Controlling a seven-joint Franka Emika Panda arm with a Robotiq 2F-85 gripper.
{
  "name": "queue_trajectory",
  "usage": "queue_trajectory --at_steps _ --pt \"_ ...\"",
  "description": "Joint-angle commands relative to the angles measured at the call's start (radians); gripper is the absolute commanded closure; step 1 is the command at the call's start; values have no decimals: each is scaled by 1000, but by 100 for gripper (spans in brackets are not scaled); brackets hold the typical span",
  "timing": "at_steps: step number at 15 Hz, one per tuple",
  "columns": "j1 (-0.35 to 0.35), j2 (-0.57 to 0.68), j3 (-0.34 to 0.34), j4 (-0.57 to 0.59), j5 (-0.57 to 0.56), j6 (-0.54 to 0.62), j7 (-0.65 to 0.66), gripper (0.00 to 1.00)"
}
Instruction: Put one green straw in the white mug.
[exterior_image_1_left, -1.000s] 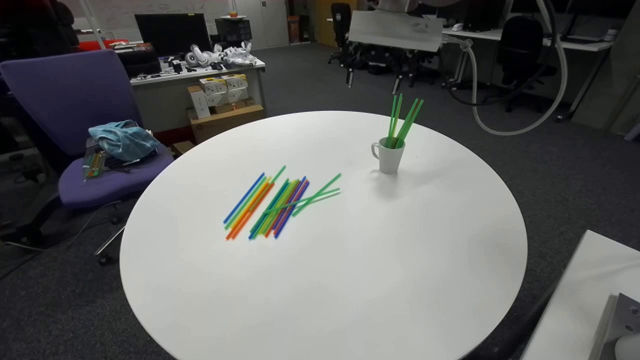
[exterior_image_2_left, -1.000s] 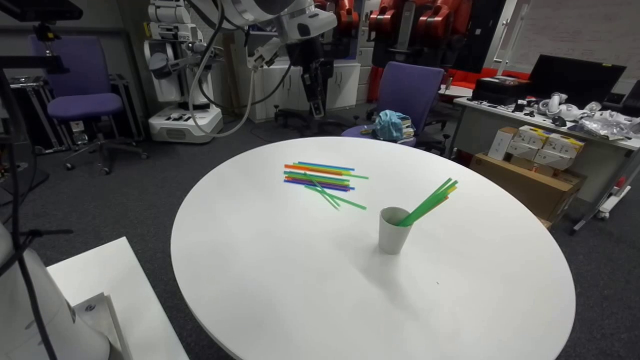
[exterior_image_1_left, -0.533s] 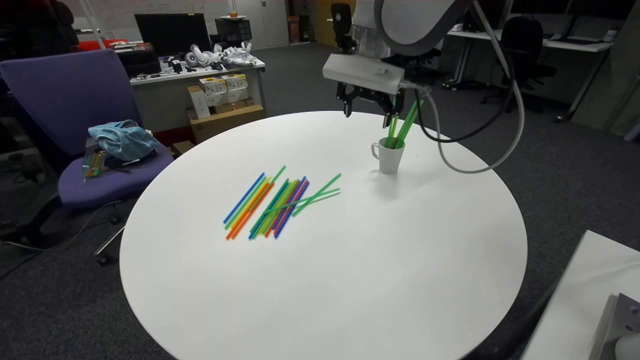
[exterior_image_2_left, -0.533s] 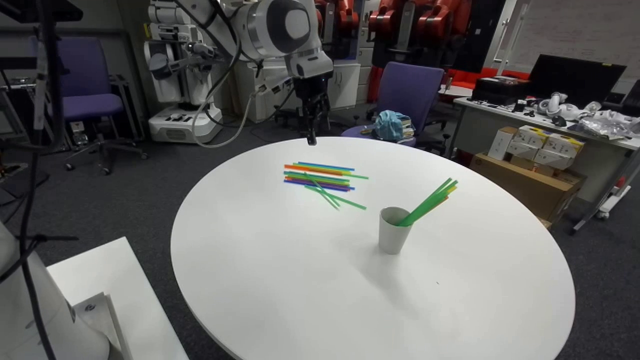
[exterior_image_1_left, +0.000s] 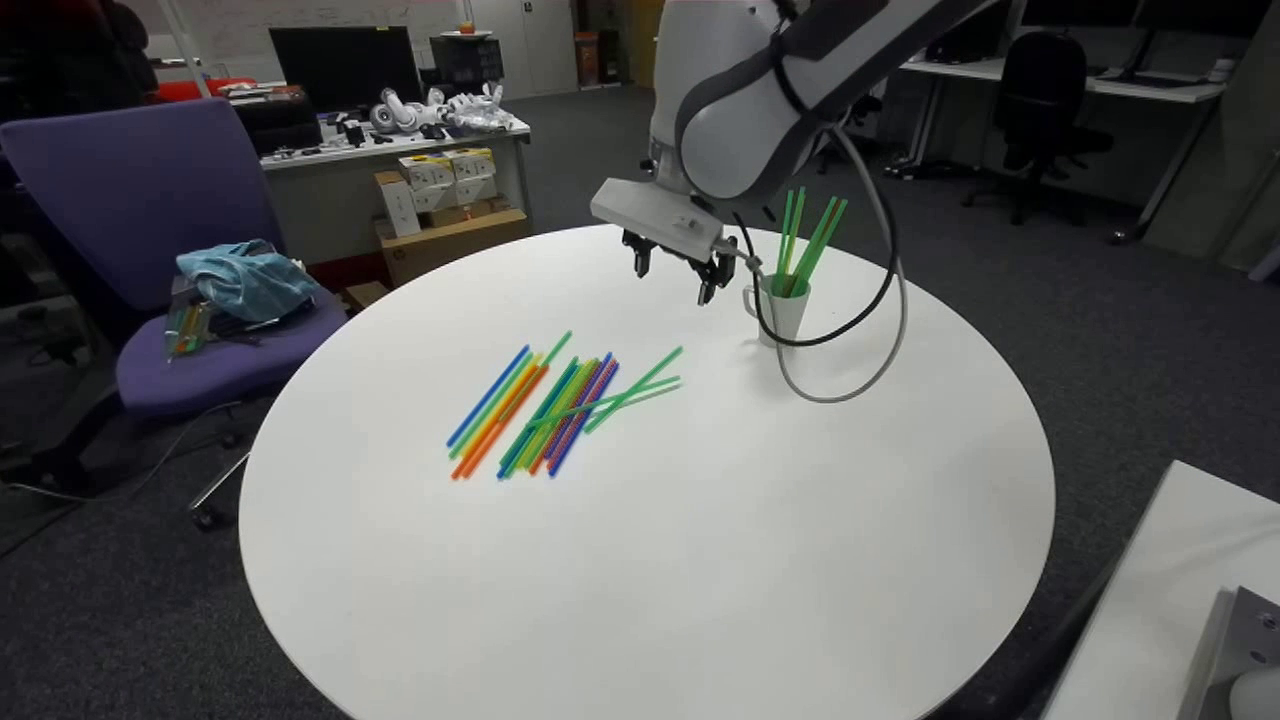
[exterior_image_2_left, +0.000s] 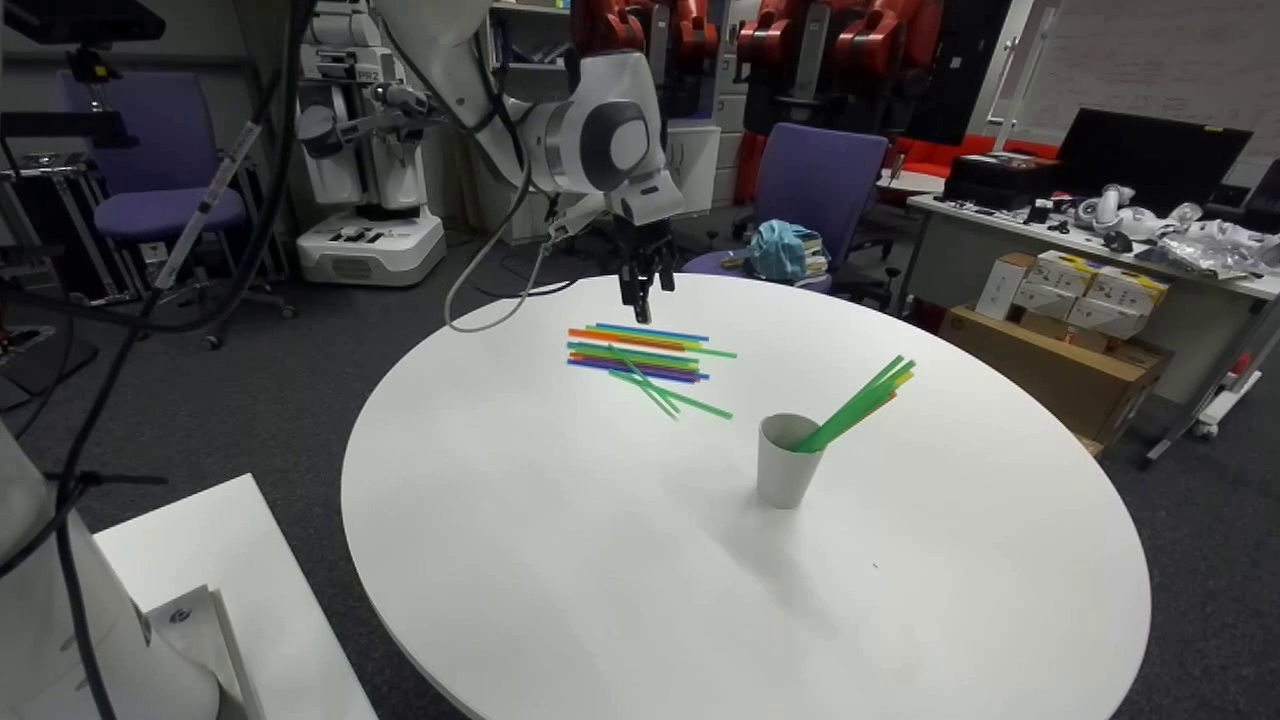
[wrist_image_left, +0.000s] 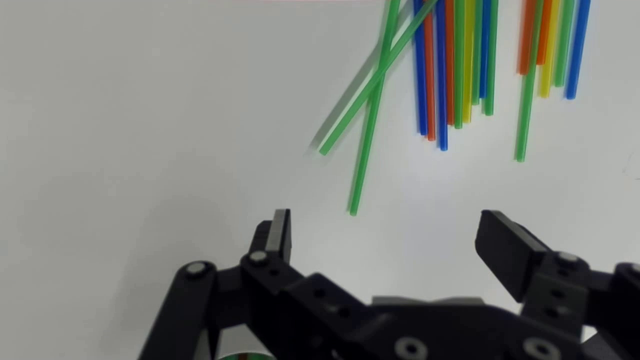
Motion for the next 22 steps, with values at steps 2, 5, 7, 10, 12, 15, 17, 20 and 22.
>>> queue_trajectory --at_steps 2,5,7,10,12,15,17,20,22 --pt "51 157 -43 178 52 -19 -18 0" --pt "71 252 -52 278 101 -58 -15 0" --pt "53 280 -22 315 161 -108 -61 0" --pt "80 282 -54 282 158 -67 -44 0" --pt "80 285 -53 292 162 -76 -44 0" --pt "90 287 -72 289 152 -59 -15 0" --pt "99 316 -90 313 168 -81 37 0" --pt "115 370 -112 349 176 -102 106 0" --pt "116 408 -113 373 184 -107 136 0"
